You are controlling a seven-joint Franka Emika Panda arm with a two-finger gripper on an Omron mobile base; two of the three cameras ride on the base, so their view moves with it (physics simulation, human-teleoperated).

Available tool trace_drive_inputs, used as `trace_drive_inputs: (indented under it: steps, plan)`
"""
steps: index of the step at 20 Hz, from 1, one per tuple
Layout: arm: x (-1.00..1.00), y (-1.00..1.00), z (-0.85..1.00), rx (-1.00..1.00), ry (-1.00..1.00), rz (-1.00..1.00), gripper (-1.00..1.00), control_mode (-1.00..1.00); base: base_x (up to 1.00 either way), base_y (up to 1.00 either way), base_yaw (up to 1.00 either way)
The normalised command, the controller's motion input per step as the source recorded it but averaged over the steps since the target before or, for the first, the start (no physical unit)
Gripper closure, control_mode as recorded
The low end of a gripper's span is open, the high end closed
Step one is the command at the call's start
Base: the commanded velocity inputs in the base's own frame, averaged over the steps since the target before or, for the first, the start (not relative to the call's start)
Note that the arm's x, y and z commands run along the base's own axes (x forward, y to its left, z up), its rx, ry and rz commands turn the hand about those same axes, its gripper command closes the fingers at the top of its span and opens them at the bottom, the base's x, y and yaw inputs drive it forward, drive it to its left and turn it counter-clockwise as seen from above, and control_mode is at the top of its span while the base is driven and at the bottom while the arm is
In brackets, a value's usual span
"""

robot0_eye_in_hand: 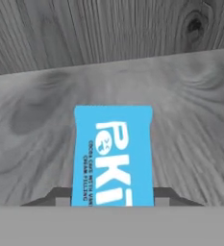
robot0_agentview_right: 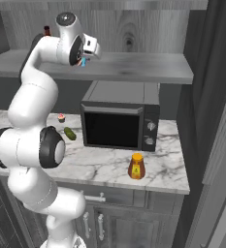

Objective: Pick the honey bottle and bar from the counter and place them in the cabinets closest to them.

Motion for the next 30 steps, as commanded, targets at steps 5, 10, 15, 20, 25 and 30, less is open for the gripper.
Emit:
trace_drive_inputs:
  steps: [5,10,15,20,25,30]
  plan:
    - [-0.32,0.0,0.0,0.03,0.0,0.0,-1.0,-1.0,0.0,0.0,0.0]
    - [-0.56,0.0,0.02,0.02,0.0,0.0,-1.0,-1.0,0.0,0.0,0.0]
    - [-0.68,0.0,0.03,0.02,0.02,0.0,-1.0,-1.0,0.0,0.0,0.0]
    - [-0.59,0.0,0.0,0.0,0.08,0.0,-1.0,-1.0,0.0,0.0,0.0]
    - [-0.6,-0.01,0.0,0.0,0.11,0.0,-1.0,-1.0,0.0,0.0,0.0]
    - [-0.61,-0.05,0.0,0.0,0.13,0.0,-1.0,-1.0,0.0,0.0,0.0]
